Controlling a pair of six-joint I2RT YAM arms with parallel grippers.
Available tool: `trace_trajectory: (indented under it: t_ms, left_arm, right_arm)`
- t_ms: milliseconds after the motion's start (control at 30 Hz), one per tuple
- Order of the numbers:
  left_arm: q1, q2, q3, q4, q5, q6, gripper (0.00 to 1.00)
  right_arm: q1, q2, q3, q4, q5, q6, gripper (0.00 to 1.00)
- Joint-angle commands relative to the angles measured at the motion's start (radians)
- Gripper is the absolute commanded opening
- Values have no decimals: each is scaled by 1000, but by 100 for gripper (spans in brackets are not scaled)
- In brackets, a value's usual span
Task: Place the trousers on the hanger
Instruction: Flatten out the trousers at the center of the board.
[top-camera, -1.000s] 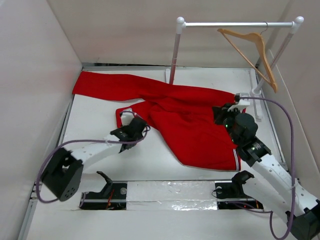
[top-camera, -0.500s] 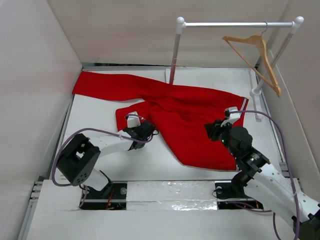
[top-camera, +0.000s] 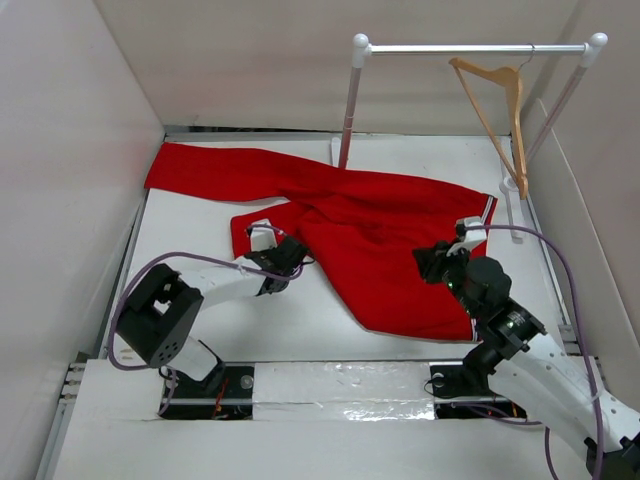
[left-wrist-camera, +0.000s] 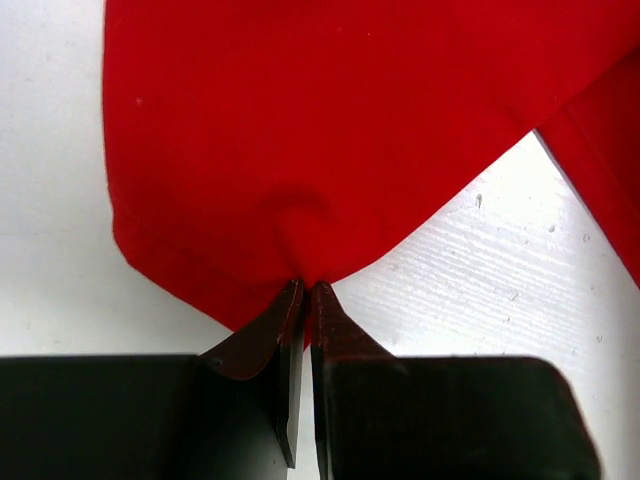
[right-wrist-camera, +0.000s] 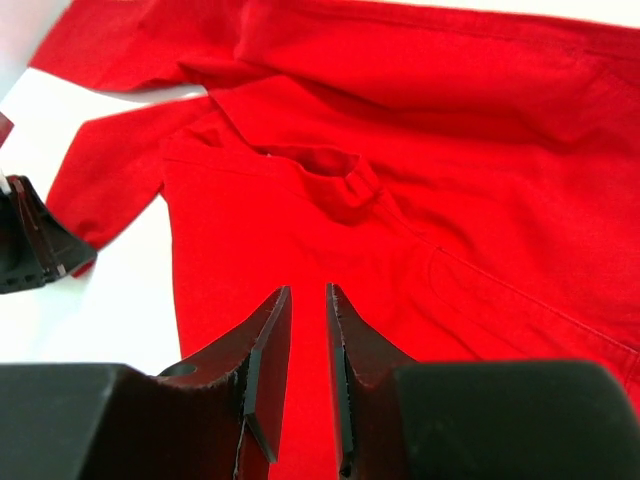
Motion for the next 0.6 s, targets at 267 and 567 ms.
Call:
trace_trajectory:
  t_ms: [267, 567]
  left_arm:
    - [-5, -725, 265, -387, -171, 58, 0]
    - [17, -890, 580, -524, -327, 178, 0]
  right_arm:
    - [7, -25, -25, -71, 139, 90, 44]
    - [-42, 91, -59, -46, 306, 181, 74]
